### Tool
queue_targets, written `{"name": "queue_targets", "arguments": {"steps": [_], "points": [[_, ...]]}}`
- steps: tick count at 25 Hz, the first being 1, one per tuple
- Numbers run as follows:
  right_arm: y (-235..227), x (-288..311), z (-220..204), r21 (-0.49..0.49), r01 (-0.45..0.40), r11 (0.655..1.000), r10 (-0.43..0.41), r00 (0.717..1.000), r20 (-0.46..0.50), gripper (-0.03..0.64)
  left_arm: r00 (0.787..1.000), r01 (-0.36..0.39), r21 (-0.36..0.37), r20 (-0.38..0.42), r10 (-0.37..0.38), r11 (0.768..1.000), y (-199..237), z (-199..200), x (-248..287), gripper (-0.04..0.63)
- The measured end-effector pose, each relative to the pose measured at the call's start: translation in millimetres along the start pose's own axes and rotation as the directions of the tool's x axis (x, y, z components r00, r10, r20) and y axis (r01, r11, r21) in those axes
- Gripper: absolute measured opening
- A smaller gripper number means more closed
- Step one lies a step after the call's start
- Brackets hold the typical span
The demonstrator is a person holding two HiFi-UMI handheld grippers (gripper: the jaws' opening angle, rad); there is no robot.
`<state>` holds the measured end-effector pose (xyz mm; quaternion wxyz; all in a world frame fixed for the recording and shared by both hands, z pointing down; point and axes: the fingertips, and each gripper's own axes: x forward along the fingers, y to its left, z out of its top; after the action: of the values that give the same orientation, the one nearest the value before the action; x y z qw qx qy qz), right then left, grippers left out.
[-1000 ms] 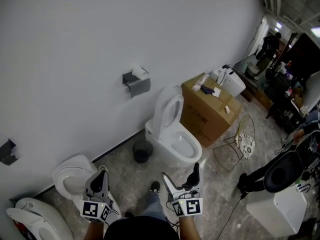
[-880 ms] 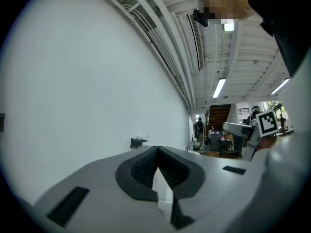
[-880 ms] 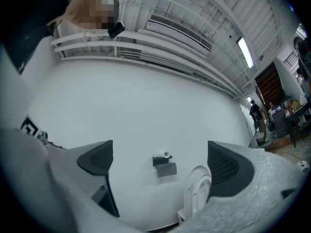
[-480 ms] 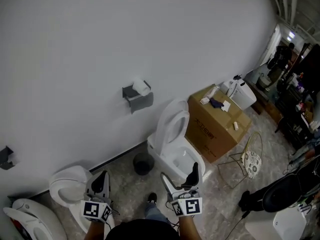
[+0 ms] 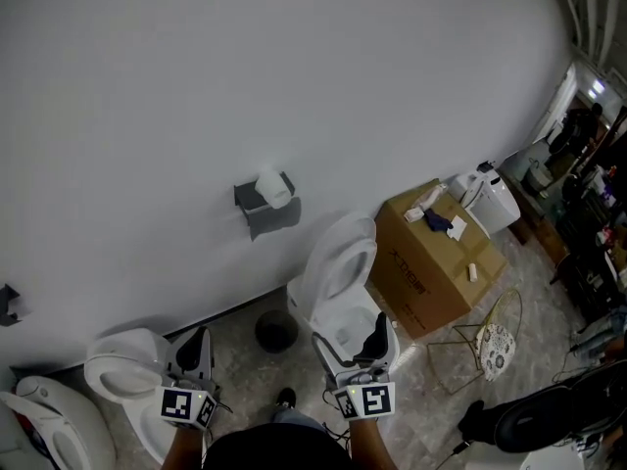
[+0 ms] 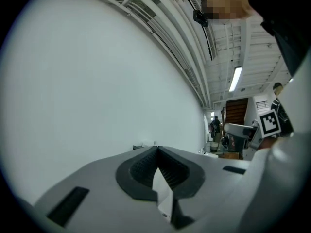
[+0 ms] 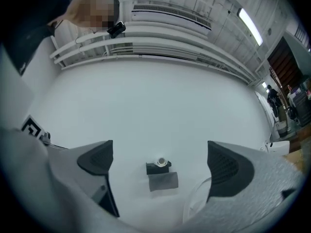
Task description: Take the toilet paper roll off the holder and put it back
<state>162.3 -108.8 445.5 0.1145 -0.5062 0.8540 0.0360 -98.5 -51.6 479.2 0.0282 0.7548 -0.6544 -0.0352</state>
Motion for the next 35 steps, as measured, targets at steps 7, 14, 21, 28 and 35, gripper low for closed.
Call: {"name": "queue_targets", "arguments": {"steps": [7, 14, 21, 28, 35], "points": [[-39.9, 40.0, -2.4, 0.025, -0.065, 0.998, 0.065, 0.998, 0.004, 0.581, 0.997, -0.065, -0.014, 0.03, 0.066, 0.998, -16.6, 10.7, 43.5, 0.003], [-61.9, 71.0, -4.6, 0.059, -0.109, 0.992, 0.109, 0.994, 0.009, 0.581, 0.993, -0.103, -0.025, 0.059, 0.104, 0.994, -22.6, 17.9, 63.7, 0.003], [-63.1, 94.1, -21.8, 0.071, -0.132, 0.989, 0.134, 0.991, -0.021, 0.581, 0.987, -0.158, -0.001, 0.04, 0.158, 0.987, -4.3, 10.8, 71.6, 0.003], [-57.8, 119.3, -18.3, 0.044, -0.132, 0.99, 0.132, 0.991, -0.007, 0.581, 0.988, -0.145, 0.005, 0.054, 0.145, 0.989, 14.7, 13.6, 94.9, 0.003], [-52.3, 153.7, -21.7, 0.026, -0.11, 0.994, 0.11, 0.994, 0.007, 0.581, 0.993, -0.106, 0.015, 0.057, 0.105, 0.994, 37.4, 17.5, 125.2, 0.003]]}}
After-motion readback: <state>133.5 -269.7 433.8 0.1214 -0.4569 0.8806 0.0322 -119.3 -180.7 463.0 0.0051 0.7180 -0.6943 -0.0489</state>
